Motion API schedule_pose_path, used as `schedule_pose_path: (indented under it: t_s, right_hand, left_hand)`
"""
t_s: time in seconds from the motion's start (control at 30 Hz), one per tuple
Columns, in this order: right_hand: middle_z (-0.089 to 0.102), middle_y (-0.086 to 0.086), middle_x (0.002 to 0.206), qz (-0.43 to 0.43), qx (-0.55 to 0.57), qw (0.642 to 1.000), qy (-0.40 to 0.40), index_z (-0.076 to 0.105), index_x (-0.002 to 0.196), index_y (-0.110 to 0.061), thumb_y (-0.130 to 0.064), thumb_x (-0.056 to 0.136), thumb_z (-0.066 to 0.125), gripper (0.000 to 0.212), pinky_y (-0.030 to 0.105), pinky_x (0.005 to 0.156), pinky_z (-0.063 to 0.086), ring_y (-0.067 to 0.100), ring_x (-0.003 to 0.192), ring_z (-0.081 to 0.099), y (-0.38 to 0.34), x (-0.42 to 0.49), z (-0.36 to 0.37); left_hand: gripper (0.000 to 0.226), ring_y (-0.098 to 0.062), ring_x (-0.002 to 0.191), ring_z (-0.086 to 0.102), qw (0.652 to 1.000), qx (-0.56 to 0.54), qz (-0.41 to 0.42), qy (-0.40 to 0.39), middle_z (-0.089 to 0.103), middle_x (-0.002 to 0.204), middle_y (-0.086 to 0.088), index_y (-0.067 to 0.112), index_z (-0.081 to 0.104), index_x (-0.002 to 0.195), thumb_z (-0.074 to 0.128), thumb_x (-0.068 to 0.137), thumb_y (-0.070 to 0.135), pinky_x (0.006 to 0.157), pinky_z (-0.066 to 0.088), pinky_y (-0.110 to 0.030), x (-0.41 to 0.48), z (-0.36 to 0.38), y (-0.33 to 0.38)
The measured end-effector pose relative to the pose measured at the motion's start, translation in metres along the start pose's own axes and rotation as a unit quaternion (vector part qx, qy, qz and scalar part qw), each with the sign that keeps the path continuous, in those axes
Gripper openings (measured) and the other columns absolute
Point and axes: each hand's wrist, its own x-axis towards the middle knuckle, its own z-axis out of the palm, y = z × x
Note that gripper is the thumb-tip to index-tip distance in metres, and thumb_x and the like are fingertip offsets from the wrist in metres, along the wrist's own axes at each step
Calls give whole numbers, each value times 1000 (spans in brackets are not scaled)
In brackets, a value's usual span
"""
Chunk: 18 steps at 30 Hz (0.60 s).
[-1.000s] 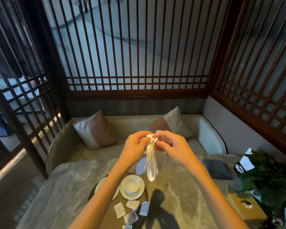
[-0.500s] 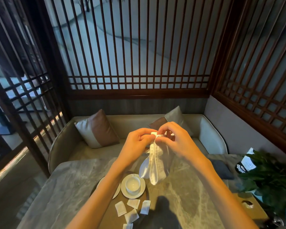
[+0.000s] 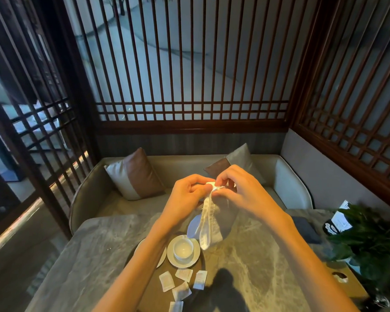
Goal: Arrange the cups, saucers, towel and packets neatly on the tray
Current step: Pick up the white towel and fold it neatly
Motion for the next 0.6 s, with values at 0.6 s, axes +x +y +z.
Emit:
schedule_pose_path:
  t_s: [0.6]
  right_hand:
    - [47,-18,121,34,25,999,-23,59,80,-48,-74,69,50,30,29,107,20,2,121,26,21,-1,-20]
  left_hand:
    - [37,-9,108,66,986,111,102,-67,68,117,2,20,63,121,62,89,3,97,54,-25,2,-16,15]
